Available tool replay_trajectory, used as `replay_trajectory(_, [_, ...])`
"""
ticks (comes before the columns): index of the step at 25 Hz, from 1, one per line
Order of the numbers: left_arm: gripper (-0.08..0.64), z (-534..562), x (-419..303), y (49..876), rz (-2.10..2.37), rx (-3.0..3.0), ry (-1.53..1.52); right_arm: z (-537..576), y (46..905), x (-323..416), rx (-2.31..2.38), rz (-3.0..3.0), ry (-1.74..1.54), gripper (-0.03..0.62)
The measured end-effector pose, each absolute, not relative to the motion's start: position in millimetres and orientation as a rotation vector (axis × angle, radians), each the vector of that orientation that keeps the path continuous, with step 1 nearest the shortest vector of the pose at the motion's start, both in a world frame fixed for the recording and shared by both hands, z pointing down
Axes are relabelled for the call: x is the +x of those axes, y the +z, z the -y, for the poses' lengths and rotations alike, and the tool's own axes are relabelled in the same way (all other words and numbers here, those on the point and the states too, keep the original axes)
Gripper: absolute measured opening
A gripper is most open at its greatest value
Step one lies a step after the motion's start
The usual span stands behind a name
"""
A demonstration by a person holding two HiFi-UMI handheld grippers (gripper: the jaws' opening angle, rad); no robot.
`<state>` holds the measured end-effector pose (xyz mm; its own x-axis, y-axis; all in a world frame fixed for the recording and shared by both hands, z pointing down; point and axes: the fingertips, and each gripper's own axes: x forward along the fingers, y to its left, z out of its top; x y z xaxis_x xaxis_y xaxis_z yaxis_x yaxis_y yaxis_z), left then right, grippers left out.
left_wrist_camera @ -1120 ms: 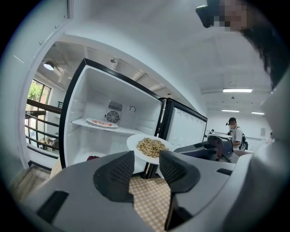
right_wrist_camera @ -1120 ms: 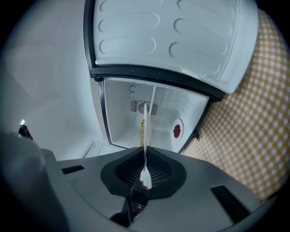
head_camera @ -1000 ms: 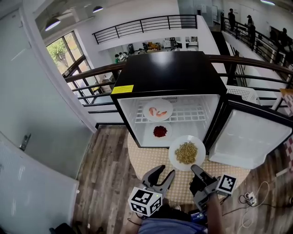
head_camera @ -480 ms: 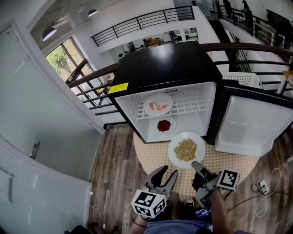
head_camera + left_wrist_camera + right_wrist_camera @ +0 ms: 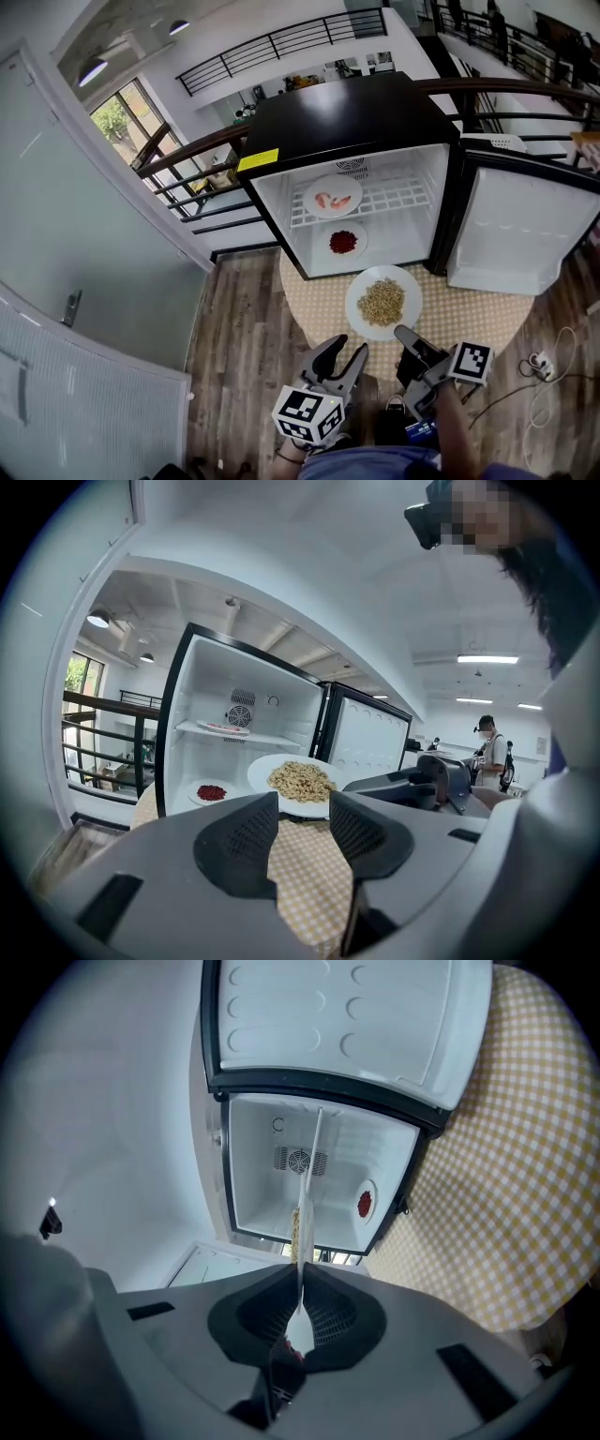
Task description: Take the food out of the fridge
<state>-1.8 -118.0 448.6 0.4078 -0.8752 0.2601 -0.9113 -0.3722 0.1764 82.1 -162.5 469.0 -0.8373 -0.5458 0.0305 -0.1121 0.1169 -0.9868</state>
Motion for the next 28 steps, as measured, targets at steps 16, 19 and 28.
replay_trajectory(16, [0.181, -10, -84, 457, 1.453, 2.428, 0.123, 27, 461, 23, -0.76, -2.044, -1.642, 0.026])
replay_trajectory(19, [0.18, -30, -90, 456, 1.421, 2.448, 0.103, -2, 461, 19, -0.762, -1.999, -1.635, 0.026])
replay_trajectory(28, [0.181, -76, -90, 456, 1.324, 2.525, 0.093, -58, 459, 16, -0.806, -1.96, -1.56, 0.035])
